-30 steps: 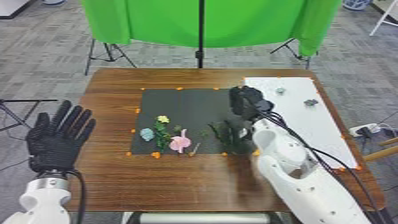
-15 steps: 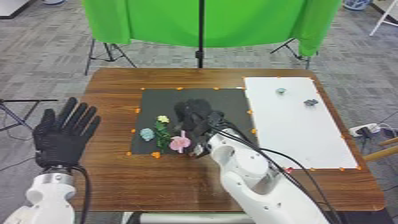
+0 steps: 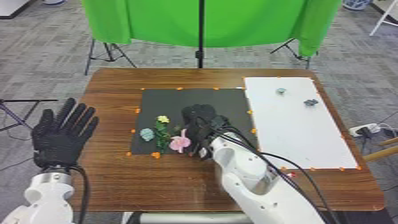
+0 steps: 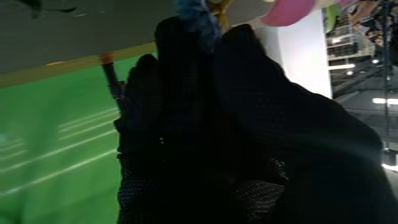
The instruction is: Arrange flowers
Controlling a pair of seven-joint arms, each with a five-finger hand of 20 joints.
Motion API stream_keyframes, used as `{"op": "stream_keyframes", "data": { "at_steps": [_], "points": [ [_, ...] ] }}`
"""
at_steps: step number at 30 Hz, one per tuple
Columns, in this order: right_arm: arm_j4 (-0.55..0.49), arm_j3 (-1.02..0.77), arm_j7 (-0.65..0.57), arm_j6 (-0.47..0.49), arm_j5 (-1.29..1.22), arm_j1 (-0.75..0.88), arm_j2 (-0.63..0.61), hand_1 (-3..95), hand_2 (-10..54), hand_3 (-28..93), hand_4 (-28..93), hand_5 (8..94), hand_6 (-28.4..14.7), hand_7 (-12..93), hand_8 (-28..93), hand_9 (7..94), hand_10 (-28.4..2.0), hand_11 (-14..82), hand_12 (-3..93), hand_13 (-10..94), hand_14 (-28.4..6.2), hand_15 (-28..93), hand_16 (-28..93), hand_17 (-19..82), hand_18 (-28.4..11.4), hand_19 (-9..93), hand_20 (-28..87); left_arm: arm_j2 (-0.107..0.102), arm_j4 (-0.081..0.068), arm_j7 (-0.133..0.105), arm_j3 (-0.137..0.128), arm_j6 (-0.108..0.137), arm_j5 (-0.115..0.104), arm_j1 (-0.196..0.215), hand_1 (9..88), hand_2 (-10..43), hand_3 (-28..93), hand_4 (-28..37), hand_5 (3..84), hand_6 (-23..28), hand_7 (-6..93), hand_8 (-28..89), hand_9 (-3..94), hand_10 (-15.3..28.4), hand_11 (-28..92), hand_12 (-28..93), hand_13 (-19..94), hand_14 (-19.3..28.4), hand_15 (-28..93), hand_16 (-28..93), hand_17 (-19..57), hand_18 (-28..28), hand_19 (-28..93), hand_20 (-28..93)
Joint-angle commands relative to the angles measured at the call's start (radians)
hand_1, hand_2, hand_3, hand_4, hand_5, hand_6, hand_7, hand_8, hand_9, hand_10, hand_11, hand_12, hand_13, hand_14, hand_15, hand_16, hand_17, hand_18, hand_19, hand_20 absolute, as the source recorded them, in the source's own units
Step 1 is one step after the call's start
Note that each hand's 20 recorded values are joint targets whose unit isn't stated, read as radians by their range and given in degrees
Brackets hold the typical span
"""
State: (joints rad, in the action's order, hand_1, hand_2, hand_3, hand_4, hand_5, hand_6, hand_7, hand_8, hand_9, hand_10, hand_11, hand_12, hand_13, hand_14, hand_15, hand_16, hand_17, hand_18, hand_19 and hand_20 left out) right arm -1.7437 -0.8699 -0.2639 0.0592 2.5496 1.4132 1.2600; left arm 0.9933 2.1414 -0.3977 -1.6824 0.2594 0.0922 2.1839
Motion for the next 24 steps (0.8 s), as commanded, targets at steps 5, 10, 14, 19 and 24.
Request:
{"op": "stream_keyframes", "data": {
  "at_steps": [5,10,14,19,24],
  "points": [
    [-0.023,-0.033,-0.024,0.04,0.0,0.021,-0.014,59.9,-9.5,74,-28,58.7,-3.5,49,-2,58.2,-14.1,30.3,19.1,60,-5.4,31,38,34,-11.5,71,36,0.011,-0.002,0.006,-0.003,0.015,-0.008,0.019,24.6,11.4,75,-28.3,43.3,8.0,9.8,-8,39.3,14.2,16,11,34,13.6,20,-1,-4.9,14.8,35,14],
    [-0.046,-0.041,-0.014,0.035,0.006,0.03,-0.023,57.6,-9.5,74,-28,61.5,-3.4,47,-3,60.2,-14.3,27.9,18.5,59,-7.7,35,36,31,-15.0,74,40,0.007,-0.004,0.008,-0.001,0.014,-0.009,0.014,24.6,11.3,75,-28.3,43.3,8.0,9.9,-8,39.2,14.1,16,11,34,13.7,21,-1,-4.9,14.7,35,14],
    [-0.078,-0.069,-0.021,0.015,-0.017,0.048,-0.024,55.5,-9.5,76,-28,64.3,-2.3,40,-4,63.1,-13.6,21.2,17.5,56,-10.2,45,36,29,-19.0,79,46,0.006,-0.004,0.013,0.002,0.008,-0.006,0.01,24.6,11.4,75,-28.3,43.3,8.0,9.9,-8,39.2,14.1,16,11,34,13.6,21,-2,-4.9,14.7,35,14],
    [-0.147,-0.175,-0.068,-0.042,-0.041,0.09,-0.055,47.4,-9.5,84,-28,62.1,-1.1,21,-14,60.6,-13.6,16.0,16.5,54,-12.5,52,26,29,-20.0,79,47,0.003,-0.003,0.008,0.001,-0.005,-0.001,0.004,24.5,11.2,75,-28.3,43.4,8.0,9.8,-8,39.2,14.1,16,11,33,13.6,21,-2,-4.9,14.7,35,14],
    [-0.13,-0.334,-0.175,-0.042,-0.065,0.09,-0.122,42.5,-9.5,84,-28,52.9,-1.9,14,-12,54.5,-13.3,10.1,14.5,52,-13.0,42,19,27,-20.9,77,45,0.0,0.012,-0.017,-0.022,-0.015,0.01,0.018,24.4,10.9,75,-28.3,43.3,8.0,9.8,-8,39.0,13.8,16,11,33,13.5,20,-2,-4.8,14.7,35,14]
  ]
}}
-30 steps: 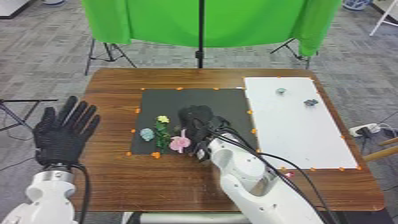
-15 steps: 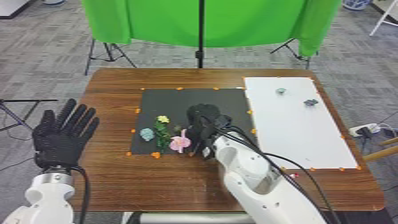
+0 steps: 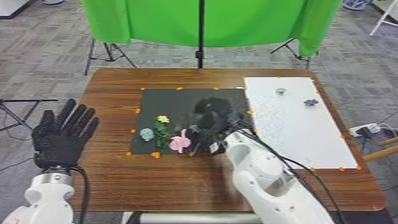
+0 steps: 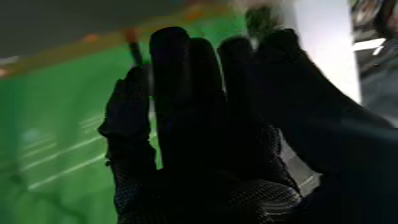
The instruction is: Arrange flowers
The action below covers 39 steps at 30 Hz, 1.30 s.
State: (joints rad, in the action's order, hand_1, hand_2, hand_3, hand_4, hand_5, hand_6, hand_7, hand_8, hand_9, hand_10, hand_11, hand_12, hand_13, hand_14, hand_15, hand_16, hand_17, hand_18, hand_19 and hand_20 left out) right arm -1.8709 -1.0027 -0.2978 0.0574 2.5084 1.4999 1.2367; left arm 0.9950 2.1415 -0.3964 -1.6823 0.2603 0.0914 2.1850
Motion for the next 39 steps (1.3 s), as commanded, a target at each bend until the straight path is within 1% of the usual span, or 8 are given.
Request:
{"op": "stream_keyframes", "data": {
  "at_steps": [1,6,10,12,20,27,34,39],
  "points": [
    [0.008,-0.232,-0.156,-0.031,-0.033,0.0,-0.116,41.5,-9.5,85,-28,51.6,-2.3,13,-12,52.8,-13.3,9.1,14.2,50,-13.2,40,18,26,-20.9,75,43,-0.003,0.018,-0.026,-0.03,-0.018,0.011,0.027,24.4,10.9,75,-28.3,43.3,8.0,9.8,-8,39.0,13.9,16,11,33,13.5,20,-2,-4.8,14.7,35,14],
    [0.123,-0.341,-0.19,-0.04,-0.025,-0.022,-0.181,38.1,-9.5,85,-28,45.1,-2.8,12,-11,43.5,-13.1,5.5,12.8,39,-14.2,22,18,20,-19.5,65,34,-0.003,0.022,-0.044,-0.042,-0.012,0.008,0.034,24.3,10.8,75,-28.3,43.2,8.0,9.6,-8,39.0,13.9,16,11,33,13.5,20,-2,-4.8,14.6,35,14],
    [0.211,-0.394,-0.215,-0.023,-0.054,-0.04,-0.199,37.1,-9.5,85,-28,41.9,-2.5,12,-11,38.1,-12.3,4.2,12.1,33,-14.1,10,20,16,-17.9,58,26,-0.001,0.026,-0.039,-0.041,-0.007,0.013,0.036,24.3,10.8,75,-28.3,43.2,8.0,9.6,-8,39.0,13.8,16,11,33,13.4,20,-2,-4.8,14.6,35,14],
    [0.274,-0.386,-0.195,0.004,-0.06,-0.102,-0.195,36.9,-9.5,85,-28,40.6,-2.3,12,-11,36.7,-11.8,4.0,11.7,32,-14.1,9,21,15,-17.3,56,25,0.012,0.032,-0.053,-0.047,-0.009,0.01,0.052,24.3,10.8,75,-28.3,43.2,8.0,9.6,-8,39.0,13.8,16,11,33,13.4,20,-2,-4.7,14.6,35,14],
    [0.486,-0.334,-0.196,0.12,-0.028,-0.273,-0.173,37.6,-9.5,85,-28,37.0,-1.1,12,-11,34.1,-10.6,3.3,11.1,31,-13.8,7,22,14,-16.5,52,22,0.004,0.03,-0.059,-0.035,-0.009,0.01,0.046,24.2,10.7,75,-28.3,43.2,8.0,9.6,-8,38.9,13.8,16,11,33,13.3,20,-2,-4.7,14.6,35,14],
    [0.619,-0.282,-0.322,0.186,-0.048,-0.366,-0.147,40.0,-9.5,86,-28,37.3,-1.7,12,-11,34.1,-12.0,4.1,10.8,35,-14.9,8,22,18,-17.0,52,21,0.008,0.023,-0.055,-0.016,0.001,0.009,0.044,24.3,10.8,75,-28.3,43.2,8.0,9.7,-8,38.9,13.7,16,11,33,13.3,20,-2,-4.7,14.5,35,14],
    [0.589,-0.283,-0.329,0.204,-0.044,-0.295,-0.142,50.1,-9.5,86,-28,48.4,-0.6,16,-13,47.6,-12.0,9.9,11.6,51,-11.2,21,19,27,-18.3,66,25,0.01,0.028,-0.045,-0.02,0.004,0.007,0.052,24.5,10.9,75,-28.3,43.2,8.0,9.7,-8,38.9,13.7,16,11,33,13.3,20,-2,-4.6,14.5,34,14],
    [0.556,-0.267,-0.283,0.073,-0.033,-0.23,-0.146,58.0,-9.5,76,-28,60.9,0.0,20,-14,64.0,-11.6,16.7,19.1,64,-6.3,28,32,31,-18.1,71,33,0.012,0.023,-0.034,-0.011,0.003,0.006,0.039,24.5,10.9,75,-28.3,43.3,8.0,9.7,-8,38.9,13.7,16,11,33,13.3,20,-2,-4.7,14.5,35,14]
  ]
}}
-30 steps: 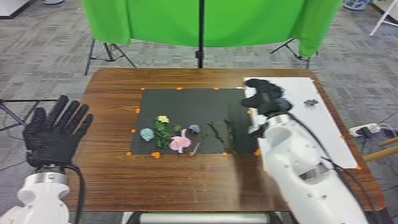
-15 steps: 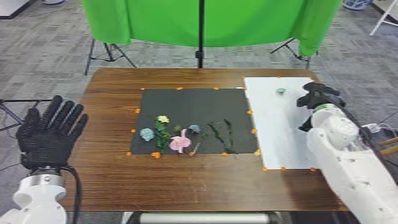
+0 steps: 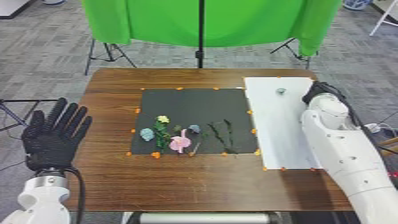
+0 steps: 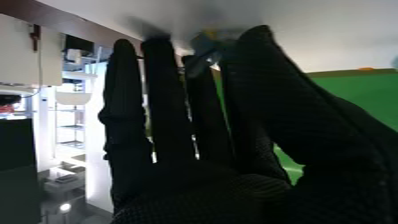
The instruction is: Arrange flowers
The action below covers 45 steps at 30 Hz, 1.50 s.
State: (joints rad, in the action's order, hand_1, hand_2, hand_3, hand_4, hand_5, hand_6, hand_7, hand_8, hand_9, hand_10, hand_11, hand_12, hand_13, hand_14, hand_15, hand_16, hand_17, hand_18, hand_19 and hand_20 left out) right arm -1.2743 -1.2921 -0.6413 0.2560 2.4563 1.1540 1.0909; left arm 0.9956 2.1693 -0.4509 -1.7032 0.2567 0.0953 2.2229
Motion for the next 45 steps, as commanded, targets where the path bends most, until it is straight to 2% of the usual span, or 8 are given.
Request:
{"op": "stream_keyframes", "data": {
  "at_steps": [1,4,9,17,21,27,31,45],
  "points": [
    [-0.054,0.022,0.068,-0.146,0.019,0.128,-0.002,59.0,-9.5,74,-28,62.8,0.2,21,-12,67.4,-11.3,14.9,22.8,65,-5.8,27,34,31,-18.1,71,34,0.012,-0.007,0.024,0.013,0.009,0.002,-0.002,24.5,11.0,75,-28.3,43.3,8.0,9.7,-8,38.9,13.7,16,11,33,13.3,20,-2,-4.7,14.5,35,14],
    [-0.116,0.023,0.08,-0.208,-0.003,0.164,-0.013,62.5,-9.5,70,-28,72.7,0.4,33,-3,81.9,-10.1,10.5,37.4,73,-5.4,29,42,34,-18.3,73,39,0.013,-0.007,0.026,0.015,0.009,0.001,-0.002,24.6,11.0,75,-28.3,43.3,8.1,9.7,-8,38.9,13.7,16,11,33,13.2,20,-2,-4.7,14.5,35,14],
    [-0.299,0.016,0.094,-0.295,-0.053,0.237,-0.048,62.1,-9.5,72,-28,74.6,-0.4,37,-1,84.5,-10.3,12.6,41.7,74,-6.1,32,44,35,-18.8,74,41,0.013,-0.009,0.032,0.014,0.016,0.002,-0.004,24.6,11.0,75,-28.3,43.3,8.1,9.7,-8,38.9,13.7,16,11,33,13.1,20,-2,-4.7,14.5,35,14],
    [-0.619,0.048,0.084,-0.194,-0.347,0.287,-0.047,61.9,-9.5,73,-28,75.7,-0.8,39,1,85.7,-10.4,13.5,44.0,75,-6.0,34,44,35,-19.7,77,43,0.018,-0.005,0.041,-0.005,0.019,0.011,0.009,24.7,11.2,75,-28.3,43.3,8.1,9.6,-8,38.9,13.5,16,10,33,13.1,20,-2,-4.7,14.5,35,14],
    [-0.654,0.129,0.13,-0.094,-0.365,0.246,-0.005,61.5,-9.5,73,-28,75.5,-1.2,37,1,85.4,-10.6,13.5,44.4,75,-6.1,35,44,35,-20.0,78,44,0.022,0.004,0.03,-0.013,0.022,0.009,0.026,24.7,11.3,75,-28.3,43.3,8.1,9.6,-8,38.8,13.6,16,10,33,13.1,20,-2,-4.7,14.4,35,14],
    [-0.643,0.232,0.212,-0.007,-0.289,0.22,0.032,61.5,-9.5,73,-28,75.2,-1.4,36,1,84.6,-10.6,13.2,44.3,74,-6.3,37,44,34,-20.1,79,45,0.019,0.0,0.029,0.006,0.02,0.013,0.004,24.7,11.4,75,-28.3,43.2,8.1,9.5,-8,38.7,13.6,16,10,33,13.0,20,-2,-4.6,14.4,34,14],
    [-0.603,0.269,0.248,0.027,-0.191,0.208,0.038,61.5,-9.5,73,-28,74.1,-1.1,34,1,83.4,-10.9,12.2,43.0,73,-6.5,37,44,33,-19.8,78,45,0.02,-0.002,0.037,0.01,0.028,0.034,-0.008,24.7,11.5,75,-28.3,43.2,8.1,9.5,-8,38.7,13.6,16,10,33,12.9,20,-2,-4.6,14.3,34,14],
    [-0.562,0.29,0.278,0.085,-0.132,0.215,0.036,61.8,-9.5,73,-28,71.6,-1.1,32,-1,81.3,-11.0,11.6,42.0,70,-6.3,37,43,32,-18.6,76,44,0.021,0.005,0.029,-0.004,0.037,0.026,0.016,24.7,11.4,75,-28.3,43.3,8.1,9.6,-8,38.6,13.6,17,10,33,13.0,20,-2,-4.5,14.2,34,14]
  ]
}}
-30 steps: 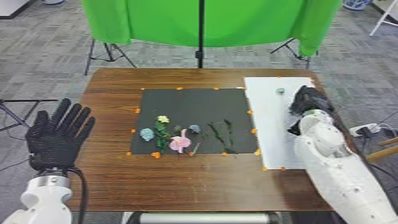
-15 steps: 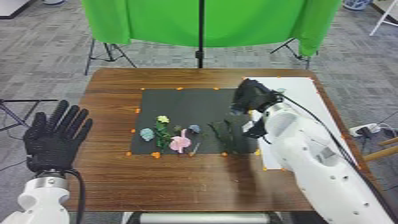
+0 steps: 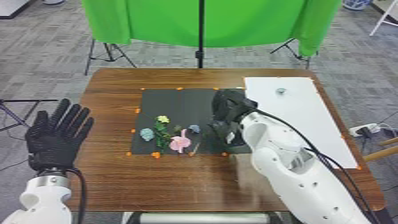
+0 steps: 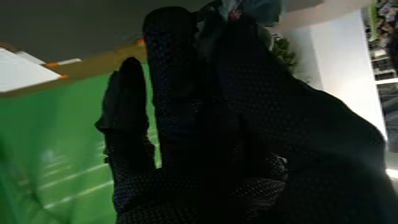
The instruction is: Arrange flowers
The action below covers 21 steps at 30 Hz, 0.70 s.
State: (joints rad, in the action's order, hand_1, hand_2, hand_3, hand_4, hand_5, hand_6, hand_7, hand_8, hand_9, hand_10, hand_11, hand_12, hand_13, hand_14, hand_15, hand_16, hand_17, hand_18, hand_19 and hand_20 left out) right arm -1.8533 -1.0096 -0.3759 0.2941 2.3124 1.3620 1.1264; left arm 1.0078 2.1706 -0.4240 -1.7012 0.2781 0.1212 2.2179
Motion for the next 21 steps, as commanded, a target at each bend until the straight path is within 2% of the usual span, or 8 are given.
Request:
{"op": "stream_keyframes", "data": {
  "at_steps": [1,4,8,10,14,17,21],
  "points": [
    [0.02,0.007,0.02,0.057,0.02,0.007,0.003,61.7,-9.5,73,-28,71.1,-1.1,32,-1,80.9,-10.9,11.7,42.1,70,-6.2,37,42,32,-18.4,76,44,0.009,0.006,-0.002,-0.008,0.018,-0.003,0.026,24.7,11.4,75,-28.3,43.3,8.1,9.6,-8,38.7,13.6,17,10,33,13.0,20,-2,-4.5,14.2,34,14],
    [0.019,-0.005,0.018,0.098,0.0,0.007,0.01,61.4,-9.5,73,-28,70.0,-0.8,29,-2,80.3,-11.1,11.7,41.7,69,-6.1,37,42,32,-18.4,75,44,0.01,0.005,0.001,-0.012,0.019,-0.001,0.027,24.7,11.5,75,-28.3,43.3,8.1,9.6,-8,38.7,13.6,17,10,33,13.0,20,-2,-4.5,14.2,34,14],
    [0.022,-0.014,0.003,0.106,-0.007,0.015,0.007,57.8,-9.5,73,-28,67.6,-0.9,19,-8,76.4,-12.3,11.2,37.2,67,-6.8,39,42,31,-18.9,76,44,0.01,0.006,0.002,-0.01,0.029,-0.012,0.026,24.9,11.8,75,-28.3,43.4,8.2,9.6,-8,38.7,13.6,16,10,33,13.0,20,-2,-4.5,14.2,34,14],
    [0.018,-0.017,-0.004,0.101,-0.008,0.017,0.003,57.3,-9.5,73,-28,65.7,-0.8,18,-13,72.7,-12.6,15.0,31.3,66,-7.3,41,42,30,-19.2,76,43,0.01,0.005,0.003,-0.008,0.027,-0.016,0.028,25.0,11.9,75,-28.3,43.4,8.1,9.7,-8,38.8,13.6,17,10,33,13.0,20,-2,-4.6,14.3,34,14],
    [0.01,-0.024,-0.023,0.062,-0.008,0.027,0.0,54.7,-9.5,75,-28,61.4,-1.6,15,-12,66.5,-13.7,21.5,21.0,63,-8.6,46,40,29,-19.7,76,43,0.005,0.001,0.008,-0.008,0.025,-0.018,0.024,25.0,12.1,75,-28.3,43.5,8.1,9.9,-8,38.9,13.6,17,10,33,13.1,21,-2,-4.6,14.3,34,14],
    [0.006,-0.025,-0.038,0.045,-0.004,0.035,-0.004,53.3,-9.5,77,-28,59.7,-2.0,15,-12,64.3,-14.0,21.6,19.2,62,-9.3,48,38,28,-20.1,77,43,0.001,-0.001,0.014,-0.008,0.02,-0.016,0.02,25.0,12.1,75,-28.3,43.5,8.1,9.9,-8,38.9,13.6,17,10,33,13.1,21,-2,-4.7,14.3,35,14],
    [-0.001,-0.035,-0.037,0.033,-0.009,0.043,-0.01,53.0,-9.5,77,-28,58.9,-2.0,14,-12,62.8,-14.0,20.7,18.6,61,-9.6,50,37,28,-20.3,77,43,0.001,-0.001,0.009,-0.008,0.018,-0.017,0.018,25.0,12.1,75,-28.3,43.6,8.0,10.1,-8,39.0,13.6,17,10,33,13.0,21,-2,-4.7,14.4,35,14]
  ]
}}
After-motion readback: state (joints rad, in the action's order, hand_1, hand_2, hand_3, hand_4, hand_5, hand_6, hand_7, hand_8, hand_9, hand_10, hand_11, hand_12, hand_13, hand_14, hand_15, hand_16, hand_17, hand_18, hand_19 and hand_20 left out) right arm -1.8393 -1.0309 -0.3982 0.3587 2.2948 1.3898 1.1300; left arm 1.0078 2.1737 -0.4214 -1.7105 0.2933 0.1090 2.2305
